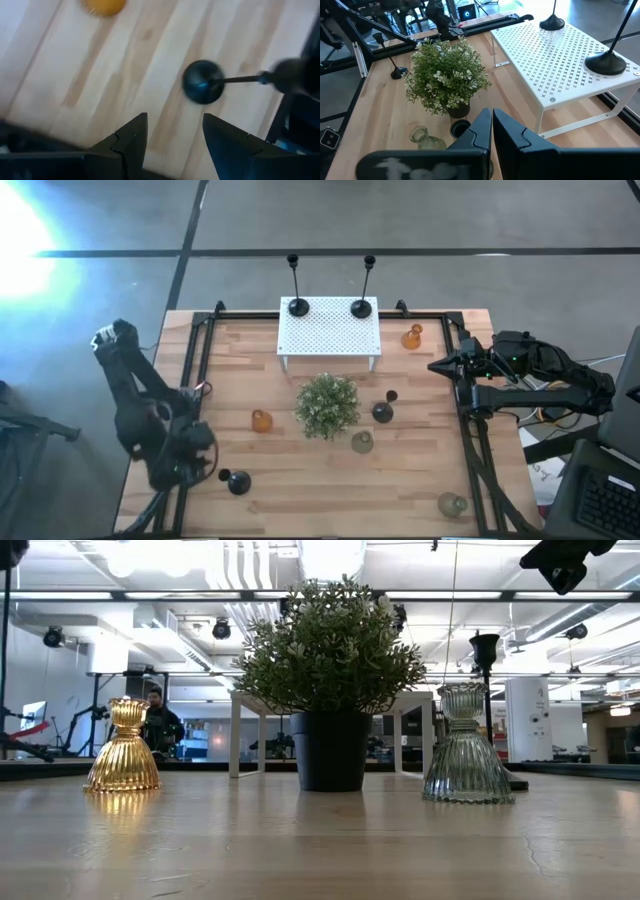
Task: Pick & Place candle stick holders
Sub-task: Move the bottom black candle holder to the top left of the table
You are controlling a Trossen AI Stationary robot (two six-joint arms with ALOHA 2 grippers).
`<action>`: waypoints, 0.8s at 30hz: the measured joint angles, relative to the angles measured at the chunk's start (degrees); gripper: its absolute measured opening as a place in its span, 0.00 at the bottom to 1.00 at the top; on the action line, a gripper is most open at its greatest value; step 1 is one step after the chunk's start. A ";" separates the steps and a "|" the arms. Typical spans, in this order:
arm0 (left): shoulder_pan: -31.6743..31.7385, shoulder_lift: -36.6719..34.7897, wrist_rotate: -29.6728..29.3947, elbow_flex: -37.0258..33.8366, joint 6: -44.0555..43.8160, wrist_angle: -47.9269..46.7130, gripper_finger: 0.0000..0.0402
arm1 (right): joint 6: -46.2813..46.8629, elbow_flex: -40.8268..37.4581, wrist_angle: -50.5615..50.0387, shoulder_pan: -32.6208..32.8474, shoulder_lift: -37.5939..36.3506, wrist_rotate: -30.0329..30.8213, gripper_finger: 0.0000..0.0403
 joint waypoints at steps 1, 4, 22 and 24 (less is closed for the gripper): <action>-1.44 1.07 -1.52 0.00 -0.38 1.02 0.48 | 0.00 0.00 -0.01 0.00 0.02 -0.01 0.03; -4.16 4.42 -3.09 0.00 -0.50 3.20 0.49 | 0.00 0.00 -0.01 0.01 0.00 0.01 0.03; -4.42 17.36 -6.11 0.00 7.07 13.14 0.48 | 0.00 0.00 0.01 -0.01 0.02 0.01 0.03; -4.06 17.47 -9.11 0.00 9.23 14.48 0.48 | 0.00 0.00 0.00 0.00 0.01 0.01 0.03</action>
